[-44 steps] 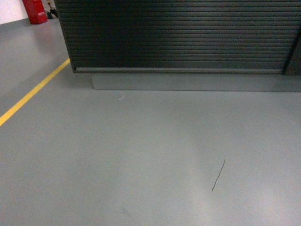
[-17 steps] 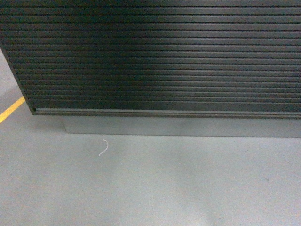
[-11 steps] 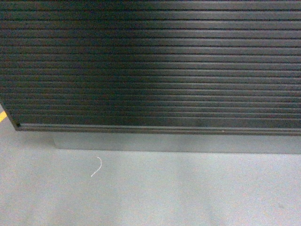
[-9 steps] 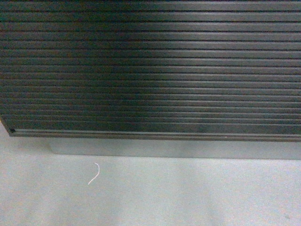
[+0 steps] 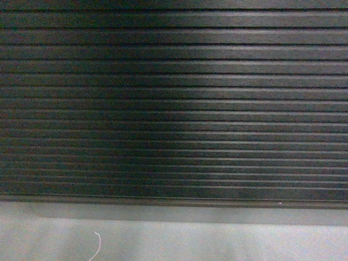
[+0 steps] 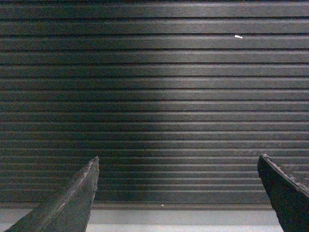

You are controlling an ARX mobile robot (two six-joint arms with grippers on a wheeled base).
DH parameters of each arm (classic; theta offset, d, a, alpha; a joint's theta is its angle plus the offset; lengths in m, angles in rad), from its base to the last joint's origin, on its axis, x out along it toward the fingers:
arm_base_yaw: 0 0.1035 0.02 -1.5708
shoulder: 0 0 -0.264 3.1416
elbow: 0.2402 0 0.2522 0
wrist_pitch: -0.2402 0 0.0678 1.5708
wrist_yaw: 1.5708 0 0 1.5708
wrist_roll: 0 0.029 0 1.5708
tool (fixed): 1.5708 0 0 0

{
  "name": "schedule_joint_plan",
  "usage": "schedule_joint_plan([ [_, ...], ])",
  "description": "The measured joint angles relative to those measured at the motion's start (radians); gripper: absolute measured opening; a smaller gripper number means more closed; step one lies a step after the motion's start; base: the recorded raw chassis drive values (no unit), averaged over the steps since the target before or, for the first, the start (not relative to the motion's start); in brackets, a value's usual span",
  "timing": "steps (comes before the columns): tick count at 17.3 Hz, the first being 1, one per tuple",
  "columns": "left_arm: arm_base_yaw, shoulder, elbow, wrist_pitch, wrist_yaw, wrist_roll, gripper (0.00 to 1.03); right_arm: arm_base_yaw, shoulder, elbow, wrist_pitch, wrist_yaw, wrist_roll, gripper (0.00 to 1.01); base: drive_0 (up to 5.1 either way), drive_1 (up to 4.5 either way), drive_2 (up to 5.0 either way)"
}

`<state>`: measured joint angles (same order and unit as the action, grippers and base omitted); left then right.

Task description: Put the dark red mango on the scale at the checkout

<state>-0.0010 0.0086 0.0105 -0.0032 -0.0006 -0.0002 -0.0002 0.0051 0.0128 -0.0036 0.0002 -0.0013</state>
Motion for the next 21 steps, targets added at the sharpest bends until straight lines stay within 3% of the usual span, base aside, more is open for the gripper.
schedule_joint_plan([
  [5,0.0,0.0,0.0,0.0,0.0,0.0,0.98,0.0,0.0,0.0,-0.001,0.0,0.0,0.98,0.0,4.25,-4.2],
  [21,0.0,0.0,0.0,0.0,0.001,0.0,0.98,0.0,0.0,0.0,-0.001,0.0,0.0,0.98,0.0,0.0,0.0],
])
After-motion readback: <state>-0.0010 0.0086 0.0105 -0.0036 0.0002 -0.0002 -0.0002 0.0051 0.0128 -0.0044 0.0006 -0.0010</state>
